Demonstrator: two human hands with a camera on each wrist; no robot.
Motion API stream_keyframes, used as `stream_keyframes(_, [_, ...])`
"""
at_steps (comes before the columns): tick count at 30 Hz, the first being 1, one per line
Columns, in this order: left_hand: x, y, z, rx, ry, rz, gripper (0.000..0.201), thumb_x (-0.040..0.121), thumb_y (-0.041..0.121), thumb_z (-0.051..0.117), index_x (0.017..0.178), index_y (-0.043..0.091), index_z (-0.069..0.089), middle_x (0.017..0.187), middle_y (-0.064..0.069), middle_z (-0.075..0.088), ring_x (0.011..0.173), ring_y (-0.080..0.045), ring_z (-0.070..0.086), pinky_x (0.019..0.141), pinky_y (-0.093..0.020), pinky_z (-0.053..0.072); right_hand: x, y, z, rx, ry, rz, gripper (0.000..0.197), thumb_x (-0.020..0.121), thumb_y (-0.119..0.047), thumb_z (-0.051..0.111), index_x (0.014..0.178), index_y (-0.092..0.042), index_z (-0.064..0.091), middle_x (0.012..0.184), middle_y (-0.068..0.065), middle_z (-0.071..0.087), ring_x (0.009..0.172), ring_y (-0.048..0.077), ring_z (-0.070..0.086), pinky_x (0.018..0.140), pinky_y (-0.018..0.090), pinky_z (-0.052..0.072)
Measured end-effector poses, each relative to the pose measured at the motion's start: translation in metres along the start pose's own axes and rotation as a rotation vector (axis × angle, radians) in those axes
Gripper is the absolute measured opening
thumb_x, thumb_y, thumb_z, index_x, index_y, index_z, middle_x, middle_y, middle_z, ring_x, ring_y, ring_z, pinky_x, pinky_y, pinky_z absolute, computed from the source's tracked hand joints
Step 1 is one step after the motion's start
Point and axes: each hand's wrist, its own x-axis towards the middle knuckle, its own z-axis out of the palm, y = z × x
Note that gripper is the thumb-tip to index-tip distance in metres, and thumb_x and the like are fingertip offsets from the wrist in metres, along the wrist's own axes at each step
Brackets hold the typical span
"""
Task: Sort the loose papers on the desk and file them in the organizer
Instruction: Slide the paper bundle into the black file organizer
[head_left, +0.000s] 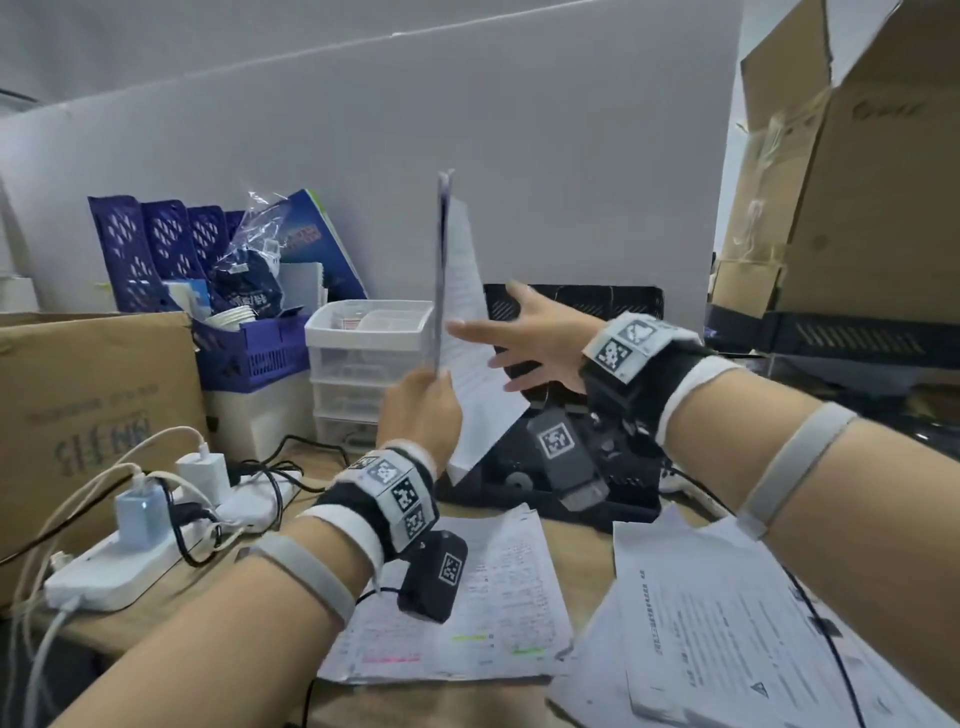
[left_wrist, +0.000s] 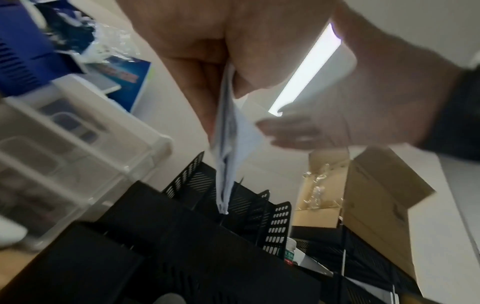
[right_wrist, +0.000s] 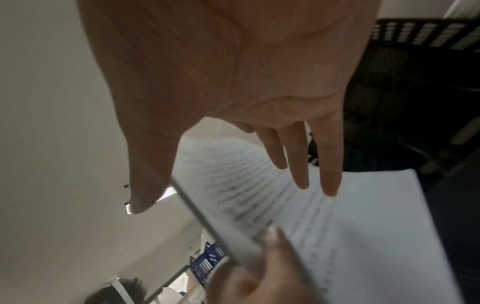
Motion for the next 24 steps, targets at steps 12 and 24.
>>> stream_keyframes(12, [0.007,0.013,0.025,0.141,-0.297,0.077,0.107,0.085,0.000,0.049,0.161,0.040,-0.015,0.158,-0.007,0.043,0.127,-0.039,0.055,0.101,-0.057,0.050,0.039,-0.022,-0.023,0.091,0.276,0.017,0.040,0.098,0.001,0.053,0.138,-0.001,0.047,0.128,0.020,0.063,0.110,0.035,0.066,0.080,0.049,0.062])
stream_keyframes(24, [0.069,-0.018,0.075,0.025,-0.312,-0.042,0.108,0.084,-0.009,0.048,0.160,0.043,-0.007,0.144,-0.013,0.052,0.122,-0.038,0.057,0.103,-0.055,0.051,0.115,0.003,-0.043,0.136,0.237,0.064,0.037,0.098,-0.003,0.056,0.134,-0.002,0.050,0.124,0.019,0.065,0.101,0.032,0.068,0.072,0.048,0.062])
